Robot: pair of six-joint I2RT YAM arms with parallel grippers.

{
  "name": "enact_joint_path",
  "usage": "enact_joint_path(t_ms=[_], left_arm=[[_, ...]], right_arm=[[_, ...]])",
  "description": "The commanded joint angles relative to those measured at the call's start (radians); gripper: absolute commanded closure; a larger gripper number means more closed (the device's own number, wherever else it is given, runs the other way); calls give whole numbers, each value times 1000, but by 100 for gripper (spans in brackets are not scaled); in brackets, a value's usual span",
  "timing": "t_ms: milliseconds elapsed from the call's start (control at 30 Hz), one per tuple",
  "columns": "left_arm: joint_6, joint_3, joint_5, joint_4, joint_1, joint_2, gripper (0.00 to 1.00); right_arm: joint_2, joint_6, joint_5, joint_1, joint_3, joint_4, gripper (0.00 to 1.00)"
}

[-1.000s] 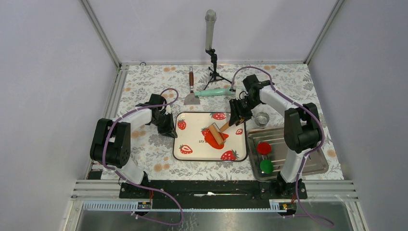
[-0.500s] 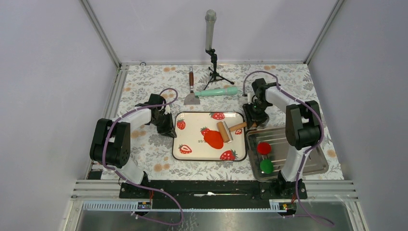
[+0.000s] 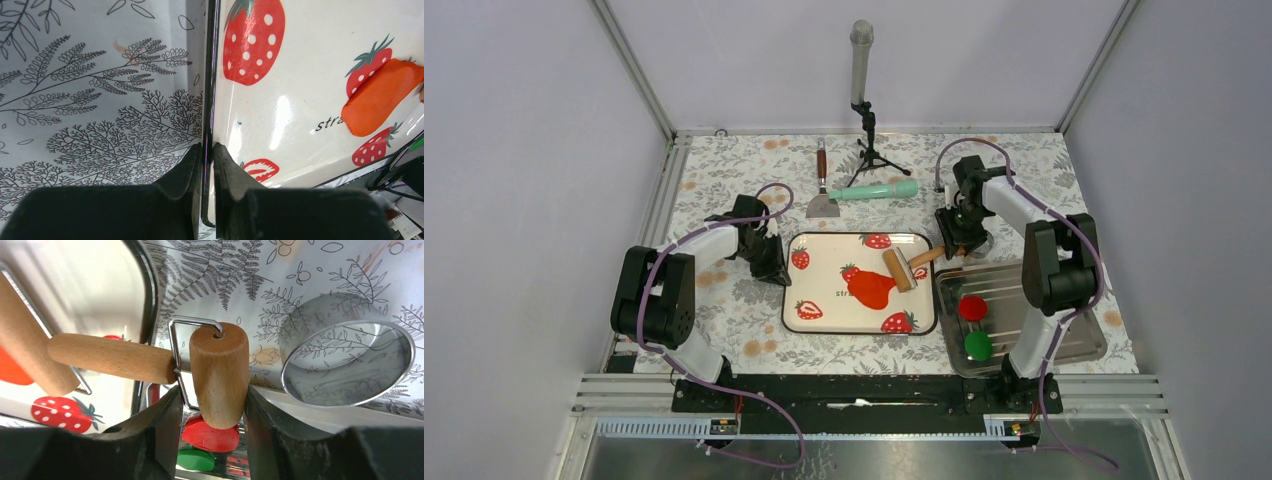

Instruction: Roll out the dumpling wrappers from the dough

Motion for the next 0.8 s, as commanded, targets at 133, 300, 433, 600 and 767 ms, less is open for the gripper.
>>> enact_joint_path(t_ms=[133,300,433,600,767], left_arm=[[39,9,-17,24,13,-51,99],[58,-29,3,77,15,-174,61],[92,-96,33,193,12,-336,51],[163,-242,144,558,-76,-509,41],[380,-243,173,823,-332,-463,40]], right_arm=[[-208,-45,-165,2,31,-32,100],[-285,-55,-269,2,-20,-20,100],[-310,-38,-335,3,-45,-3,100],[-324,-29,-391,3,-50,4,100],[-349,15,-455,1,-57,-2,100]])
